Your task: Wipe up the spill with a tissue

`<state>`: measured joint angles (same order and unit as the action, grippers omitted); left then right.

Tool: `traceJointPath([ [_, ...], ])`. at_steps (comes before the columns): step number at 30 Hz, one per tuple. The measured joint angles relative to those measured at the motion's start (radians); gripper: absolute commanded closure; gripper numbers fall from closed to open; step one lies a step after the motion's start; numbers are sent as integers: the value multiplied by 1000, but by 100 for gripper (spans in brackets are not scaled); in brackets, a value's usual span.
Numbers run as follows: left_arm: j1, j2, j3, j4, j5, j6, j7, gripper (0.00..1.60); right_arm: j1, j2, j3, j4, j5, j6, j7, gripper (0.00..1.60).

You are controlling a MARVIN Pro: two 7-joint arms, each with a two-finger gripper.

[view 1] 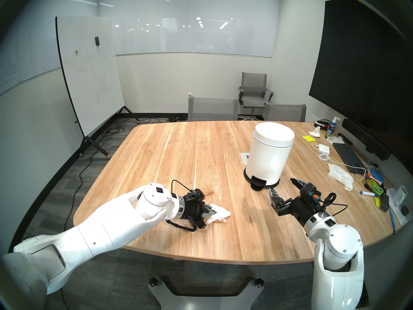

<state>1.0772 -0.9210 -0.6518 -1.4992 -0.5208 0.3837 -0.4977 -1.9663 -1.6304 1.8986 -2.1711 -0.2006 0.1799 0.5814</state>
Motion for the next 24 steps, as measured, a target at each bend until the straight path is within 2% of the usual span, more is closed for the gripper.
traceJointPath([
  [9, -26, -43, -16, 94, -9, -7, 29, 160, 0, 0, 0, 0, 0, 0, 0, 0],
  [24, -46, -77, -53, 174, -30, -18, 89, 160, 0, 0, 0, 0, 0, 0, 0, 0],
])
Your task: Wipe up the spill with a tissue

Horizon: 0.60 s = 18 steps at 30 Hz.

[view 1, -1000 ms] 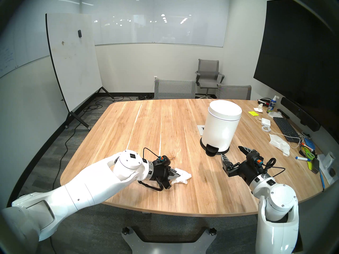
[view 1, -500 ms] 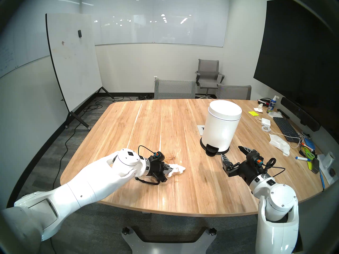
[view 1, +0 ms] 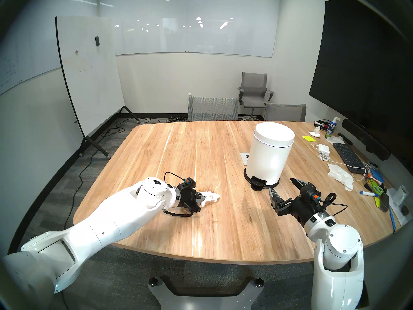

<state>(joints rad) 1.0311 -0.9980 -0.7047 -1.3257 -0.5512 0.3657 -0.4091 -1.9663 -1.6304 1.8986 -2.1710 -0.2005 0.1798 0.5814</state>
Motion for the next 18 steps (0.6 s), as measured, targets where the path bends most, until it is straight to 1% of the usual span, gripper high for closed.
traceJointPath([
  [7, -9, -24, -6, 16, -4, 10, 35, 160, 0, 0, 0, 0, 0, 0, 0, 0],
  [18, -22, -83, -4, 8, -13, 61, 84, 160, 0, 0, 0, 0, 0, 0, 0, 0],
])
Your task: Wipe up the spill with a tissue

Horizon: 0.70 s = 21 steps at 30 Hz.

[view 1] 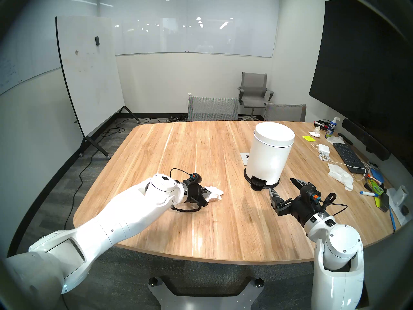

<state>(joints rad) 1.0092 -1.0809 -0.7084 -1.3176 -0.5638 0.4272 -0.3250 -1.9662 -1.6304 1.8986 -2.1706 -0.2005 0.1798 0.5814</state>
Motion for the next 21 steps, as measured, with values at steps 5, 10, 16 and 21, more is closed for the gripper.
traceJointPath([
  [5, -2, -20, 1, 1, -2, 14, 18, 160, 0, 0, 0, 0, 0, 0, 0, 0],
  [10, -14, -42, 0, 37, -3, 20, 28, 160, 0, 0, 0, 0, 0, 0, 0, 0],
  [16, -39, -66, -4, 118, -6, 8, 27, 160, 0, 0, 0, 0, 0, 0, 0, 0],
  [21, -71, -87, -12, 190, -10, -10, 4, 160, 0, 0, 0, 0, 0, 0, 0, 0],
])
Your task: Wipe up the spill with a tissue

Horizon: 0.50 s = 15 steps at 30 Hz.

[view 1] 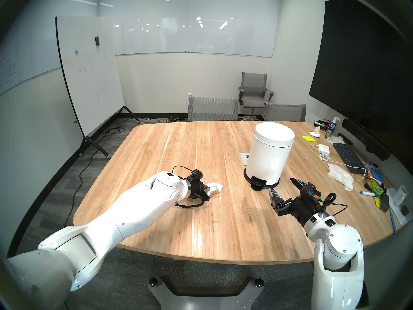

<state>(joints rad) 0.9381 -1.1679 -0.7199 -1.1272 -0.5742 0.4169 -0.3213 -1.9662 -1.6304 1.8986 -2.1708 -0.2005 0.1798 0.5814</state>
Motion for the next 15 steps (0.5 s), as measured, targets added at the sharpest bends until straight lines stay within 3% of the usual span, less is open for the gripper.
traceJointPath([
  [8, -22, 18, -13, 45, -6, -21, -51, 160, 0, 0, 0, 0, 0, 0, 0, 0],
  [15, -16, 78, -25, 1, -12, -24, -87, 160, 0, 0, 0, 0, 0, 0, 0, 0],
])
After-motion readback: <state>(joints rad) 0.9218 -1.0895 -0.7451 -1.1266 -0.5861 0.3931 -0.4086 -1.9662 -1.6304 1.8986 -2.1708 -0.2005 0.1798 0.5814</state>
